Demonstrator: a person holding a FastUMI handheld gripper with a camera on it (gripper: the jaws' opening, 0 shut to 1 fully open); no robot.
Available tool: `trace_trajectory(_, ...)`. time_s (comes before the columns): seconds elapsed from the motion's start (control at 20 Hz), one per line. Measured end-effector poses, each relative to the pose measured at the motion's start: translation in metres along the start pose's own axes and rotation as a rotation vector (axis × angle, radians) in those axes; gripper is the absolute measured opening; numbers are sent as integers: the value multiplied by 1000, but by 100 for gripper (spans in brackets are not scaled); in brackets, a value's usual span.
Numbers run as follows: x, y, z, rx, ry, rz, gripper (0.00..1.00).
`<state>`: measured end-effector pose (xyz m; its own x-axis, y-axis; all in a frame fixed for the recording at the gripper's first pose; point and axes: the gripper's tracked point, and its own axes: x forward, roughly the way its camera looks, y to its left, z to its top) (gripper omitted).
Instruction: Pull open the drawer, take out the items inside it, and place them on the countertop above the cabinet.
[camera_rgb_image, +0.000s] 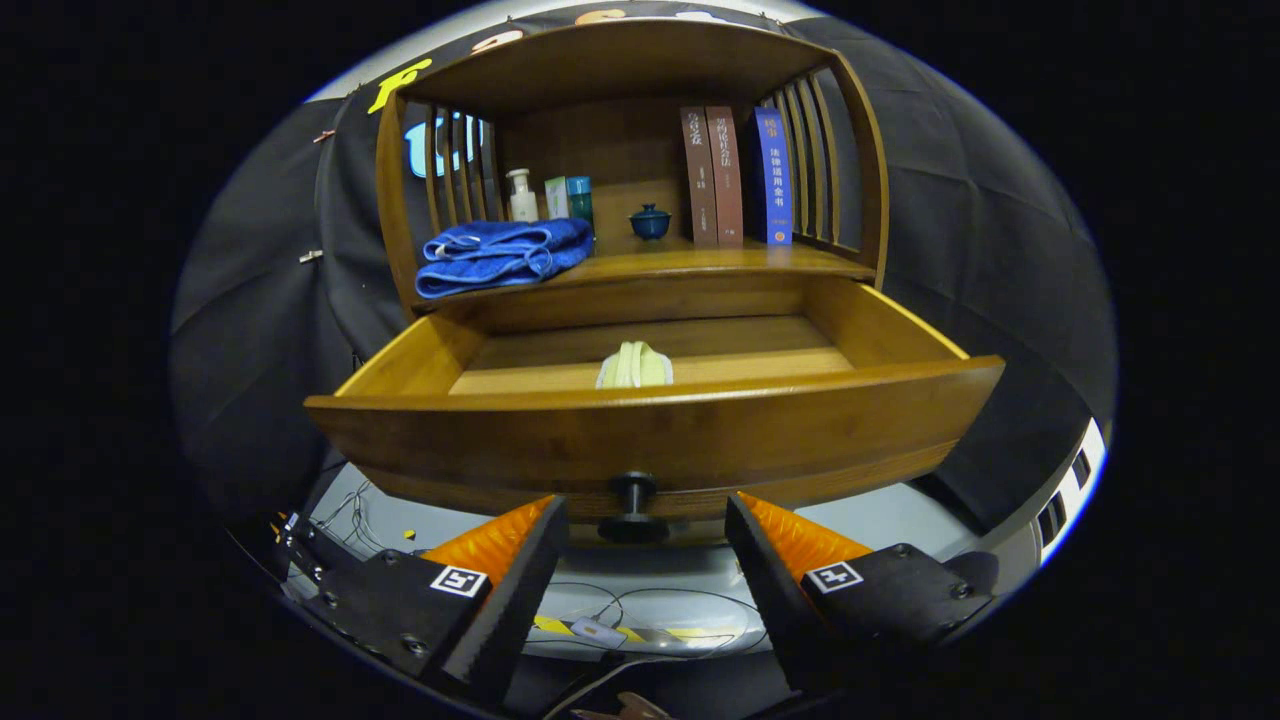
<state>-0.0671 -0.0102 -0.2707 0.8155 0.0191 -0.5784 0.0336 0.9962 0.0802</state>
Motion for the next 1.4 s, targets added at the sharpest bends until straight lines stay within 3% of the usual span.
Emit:
trace_trajectory(0.2,-1,9,60,-23,-29,34,100)
trace_trajectory(0.4,34,14,110,-28,-21,44,99)
trace_trajectory(0.6,87,18,116,-22,104,35,100)
trace_trajectory(1.0,153,11,79,-4,380,-24,99)
trace_trajectory(1.2,168,7,60,-28,469,-44,85)
trace_trajectory(1.25,171,7,56,-15,482,-44,76)
trace_trajectory(1.4,176,7,41,-18,536,-45,62)
